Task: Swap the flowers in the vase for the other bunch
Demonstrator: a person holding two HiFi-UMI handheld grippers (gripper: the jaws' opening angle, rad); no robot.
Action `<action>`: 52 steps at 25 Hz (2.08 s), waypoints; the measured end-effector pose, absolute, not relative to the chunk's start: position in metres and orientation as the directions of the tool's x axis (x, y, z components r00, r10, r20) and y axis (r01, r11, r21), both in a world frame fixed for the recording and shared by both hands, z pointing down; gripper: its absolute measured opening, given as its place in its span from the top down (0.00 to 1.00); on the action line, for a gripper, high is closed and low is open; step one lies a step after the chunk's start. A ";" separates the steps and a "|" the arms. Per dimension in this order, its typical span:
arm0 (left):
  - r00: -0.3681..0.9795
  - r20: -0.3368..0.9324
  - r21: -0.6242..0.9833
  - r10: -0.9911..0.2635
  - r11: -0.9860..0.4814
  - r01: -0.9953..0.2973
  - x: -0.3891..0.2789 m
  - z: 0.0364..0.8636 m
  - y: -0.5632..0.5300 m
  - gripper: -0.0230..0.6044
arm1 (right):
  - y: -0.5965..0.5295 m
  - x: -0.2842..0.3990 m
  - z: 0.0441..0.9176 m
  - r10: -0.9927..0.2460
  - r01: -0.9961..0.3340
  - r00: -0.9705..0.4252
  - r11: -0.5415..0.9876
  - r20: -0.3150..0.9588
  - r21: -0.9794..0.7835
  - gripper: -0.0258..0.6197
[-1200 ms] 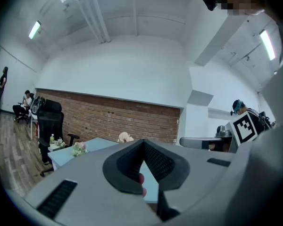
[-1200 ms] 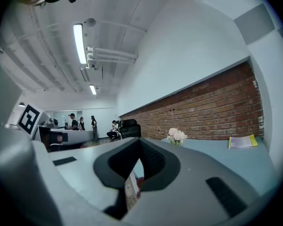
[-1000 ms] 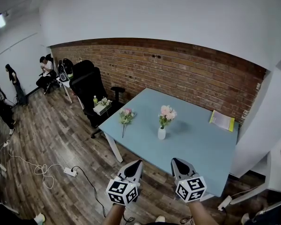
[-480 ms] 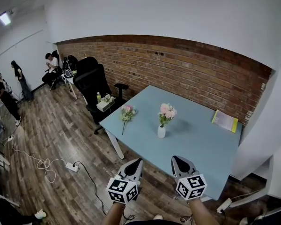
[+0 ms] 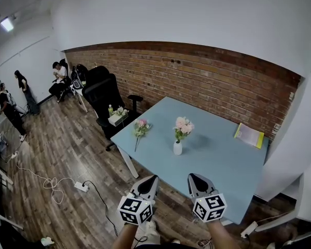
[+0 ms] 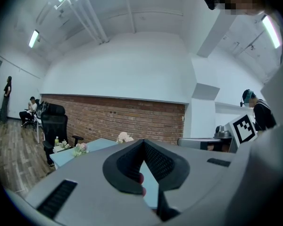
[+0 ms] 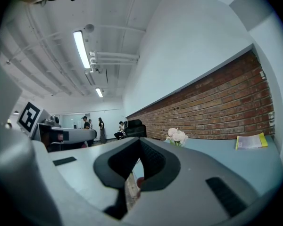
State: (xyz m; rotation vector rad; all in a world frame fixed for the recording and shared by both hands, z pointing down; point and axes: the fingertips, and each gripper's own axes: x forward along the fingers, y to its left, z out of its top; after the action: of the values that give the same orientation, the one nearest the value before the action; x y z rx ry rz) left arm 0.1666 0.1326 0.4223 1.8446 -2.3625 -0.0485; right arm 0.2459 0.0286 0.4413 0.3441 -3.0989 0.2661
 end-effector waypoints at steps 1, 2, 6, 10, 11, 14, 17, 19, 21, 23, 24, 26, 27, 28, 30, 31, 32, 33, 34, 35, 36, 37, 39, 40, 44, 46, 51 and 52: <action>-0.234 0.092 0.112 -0.968 0.244 -0.963 0.167 0.422 0.131 0.96 | 0.027 0.246 0.442 -0.218 -0.220 -0.975 0.961 0.031 -0.167 0.94; -0.232 0.092 0.110 -0.968 0.241 -0.964 0.166 0.422 0.129 0.96 | 0.026 0.245 0.442 -0.219 -0.221 -0.975 0.961 0.031 -0.167 0.94; -0.228 0.092 0.115 -0.969 0.238 -0.964 0.158 0.425 0.125 0.96 | 0.022 0.235 0.443 -0.218 -0.221 -0.975 0.962 0.036 -0.158 0.94; -0.226 0.092 0.123 -0.970 0.236 -0.964 0.143 0.429 0.120 0.96 | 0.019 0.222 0.444 -0.219 -0.222 -0.975 0.964 0.040 -0.147 0.94; -0.225 0.090 0.127 -0.970 0.235 -0.964 0.139 0.429 0.119 0.96 | 0.019 0.219 0.444 -0.219 -0.223 -0.975 0.964 0.042 -0.144 0.94; -0.216 0.085 0.138 -0.973 0.227 -0.964 0.130 0.429 0.111 0.96 | 0.014 0.210 0.445 -0.221 -0.226 -0.974 0.964 0.050 -0.138 0.94; -0.204 0.084 0.139 -0.975 0.215 -0.967 0.122 0.429 0.101 0.96 | 0.004 0.202 0.447 -0.236 -0.242 -0.970 0.960 0.055 -0.139 0.94; -0.202 0.081 0.140 -0.976 0.211 -0.967 0.115 0.429 0.096 0.96 | -0.001 0.195 0.448 -0.242 -0.247 -0.969 0.958 0.056 -0.143 0.94; -0.198 0.078 0.140 -0.977 0.208 -0.968 0.108 0.428 0.093 0.96 | -0.003 0.188 0.449 -0.240 -0.246 -0.969 0.959 0.057 -0.141 0.94; -0.197 0.076 0.140 -0.978 0.206 -0.969 0.100 0.428 0.089 0.96 | -0.006 0.180 0.449 -0.239 -0.245 -0.969 0.959 0.058 -0.139 0.94; -0.196 0.074 0.142 -0.978 0.205 -0.968 0.097 0.427 0.086 0.96 | -0.009 0.176 0.450 -0.240 -0.246 -0.969 0.959 0.058 -0.140 0.94; -0.194 0.069 0.143 -0.979 0.202 -0.969 0.089 0.426 0.079 0.96 | -0.016 0.167 0.450 -0.243 -0.249 -0.968 0.958 0.057 -0.143 0.94; -0.192 0.067 0.142 -0.979 0.200 -0.969 0.086 0.425 0.076 0.96 | -0.019 0.162 0.451 -0.243 -0.249 -0.968 0.958 0.058 -0.144 0.94; -0.191 0.066 0.141 -0.979 0.199 -0.970 0.081 0.425 0.074 0.96 | -0.021 0.156 0.451 -0.241 -0.247 -0.969 0.958 0.060 -0.144 0.94; -0.190 0.064 0.142 -0.980 0.197 -0.970 0.071 0.423 0.069 0.96 | -0.023 0.144 0.452 -0.235 -0.242 -0.970 0.960 0.065 -0.141 0.94; -0.189 0.064 0.142 -0.980 0.196 -0.970 0.065 0.423 0.066 0.96 | -0.024 0.137 0.452 -0.232 -0.239 -0.971 0.961 0.066 -0.139 0.94; -0.187 0.065 0.144 -0.980 0.195 -0.970 0.059 0.422 0.063 0.96 | -0.026 0.131 0.451 -0.230 -0.238 -0.971 0.962 0.067 -0.137 0.94; -0.185 0.066 0.145 -0.981 0.193 -0.970 0.053 0.421 0.061 0.96 | -0.027 0.124 0.449 -0.231 -0.238 -0.971 0.962 0.068 -0.136 0.94; -0.183 0.067 0.147 -0.981 0.191 -0.970 0.046 0.421 0.059 0.96 | -0.030 0.118 0.448 -0.233 -0.240 -0.970 0.961 0.069 -0.137 0.94; -0.181 0.068 0.149 -0.981 0.189 -0.971 0.040 0.420 0.056 0.96 | -0.032 0.112 0.447 -0.236 -0.243 -0.969 0.960 0.070 -0.139 0.94; -0.178 0.070 0.151 -0.982 0.187 -0.971 0.034 0.420 0.054 0.96 | -0.035 0.106 0.446 -0.240 -0.247 -0.968 0.959 0.071 -0.141 0.94; -0.175 0.072 0.153 -0.982 0.184 -0.971 0.028 0.420 0.052 0.96 | -0.038 0.100 0.445 -0.244 -0.252 -0.967 0.957 0.073 -0.142 0.94; -0.168 0.073 0.156 -0.983 0.178 -0.972 0.016 0.420 0.048 0.96 | -0.042 0.089 0.444 -0.251 -0.260 -0.965 0.956 0.077 -0.140 0.94; -0.164 0.073 0.158 -0.984 0.174 -0.972 0.009 0.420 0.046 0.96 | -0.044 0.083 0.444 -0.254 -0.263 -0.964 0.955 0.079 -0.139 0.94; -0.149 0.075 0.164 -0.986 0.159 -0.973 -0.016 0.419 0.039 0.96 | -0.051 0.060 0.442 -0.270 -0.280 -0.959 0.951 0.086 -0.134 0.94; -0.138 0.074 0.166 -0.988 0.149 -0.975 -0.028 0.418 0.036 0.96 | -0.054 0.050 0.441 -0.280 -0.290 -0.956 0.949 0.089 -0.127 0.94; -0.110 0.065 0.171 -0.992 0.119 -0.978 -0.055 0.416 0.030 0.96 | -0.061 0.028 0.438 -0.312 -0.321 -0.946 0.940 0.094 -0.118 0.94; -0.105 0.063 0.172 -0.992 0.114 -0.978 -0.060 0.416 0.029 0.96 | -0.062 0.024 0.438 -0.317 -0.327 -0.944 0.938 0.096 -0.115 0.94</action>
State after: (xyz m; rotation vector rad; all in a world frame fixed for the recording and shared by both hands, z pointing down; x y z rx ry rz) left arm -0.0600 0.0290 0.4161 1.9849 -2.2178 -0.1292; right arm 0.0240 -0.0621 0.4384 0.5017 -3.0179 0.1991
